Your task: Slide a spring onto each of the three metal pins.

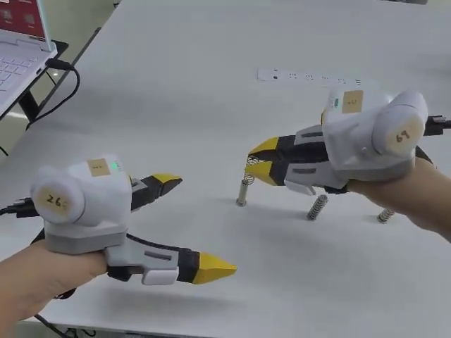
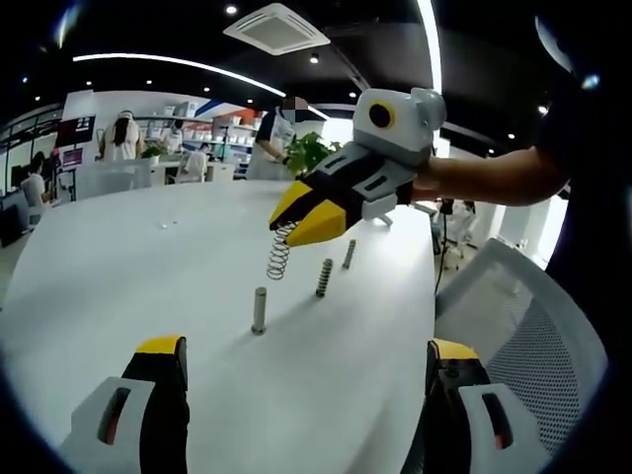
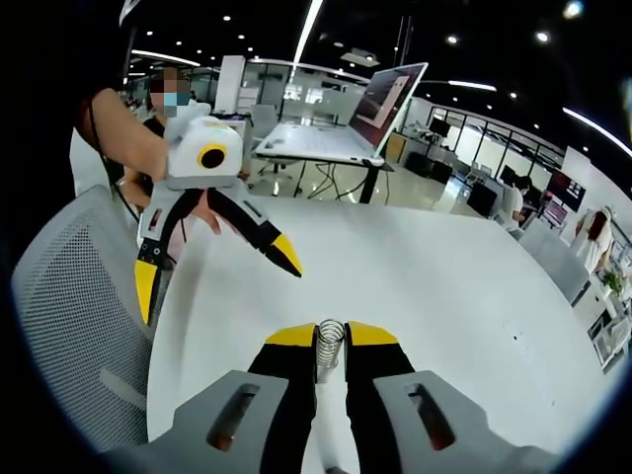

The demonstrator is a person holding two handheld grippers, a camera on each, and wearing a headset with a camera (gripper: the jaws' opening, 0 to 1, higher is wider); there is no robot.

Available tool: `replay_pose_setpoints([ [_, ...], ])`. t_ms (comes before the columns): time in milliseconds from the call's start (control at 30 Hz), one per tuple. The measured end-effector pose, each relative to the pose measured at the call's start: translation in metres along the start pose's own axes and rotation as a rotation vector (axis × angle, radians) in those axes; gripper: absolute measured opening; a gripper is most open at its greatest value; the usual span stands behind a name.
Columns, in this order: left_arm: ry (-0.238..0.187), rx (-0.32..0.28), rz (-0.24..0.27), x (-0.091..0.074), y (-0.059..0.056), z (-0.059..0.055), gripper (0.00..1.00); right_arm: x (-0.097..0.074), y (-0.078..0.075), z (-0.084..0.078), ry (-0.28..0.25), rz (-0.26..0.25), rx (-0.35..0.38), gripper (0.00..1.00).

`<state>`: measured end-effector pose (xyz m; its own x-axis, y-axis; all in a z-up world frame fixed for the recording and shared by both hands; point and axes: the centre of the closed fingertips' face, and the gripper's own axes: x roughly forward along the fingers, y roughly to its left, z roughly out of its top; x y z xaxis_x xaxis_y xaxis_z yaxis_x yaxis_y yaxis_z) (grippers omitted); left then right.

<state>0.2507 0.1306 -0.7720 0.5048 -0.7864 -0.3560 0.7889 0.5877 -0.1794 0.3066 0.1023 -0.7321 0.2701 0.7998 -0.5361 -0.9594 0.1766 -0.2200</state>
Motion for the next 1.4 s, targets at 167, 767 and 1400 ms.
replay_pose_setpoints([
  [167, -0.001, 0.002, 0.002, -0.001, -0.001, 0.0, 0.98, 0.003, -0.007, -0.004, 0.009, -0.019, 0.029, 0.07],
  [767, 0.008, -0.016, 0.006, -0.005, 0.0, -0.007, 0.97, 0.01, -0.01, -0.009, 0.009, -0.011, 0.087, 0.07],
  [1400, 0.006, -0.018, 0.006, -0.004, 0.004, -0.007, 0.97, 0.016, -0.01, -0.017, 0.028, -0.004, 0.101, 0.07],
])
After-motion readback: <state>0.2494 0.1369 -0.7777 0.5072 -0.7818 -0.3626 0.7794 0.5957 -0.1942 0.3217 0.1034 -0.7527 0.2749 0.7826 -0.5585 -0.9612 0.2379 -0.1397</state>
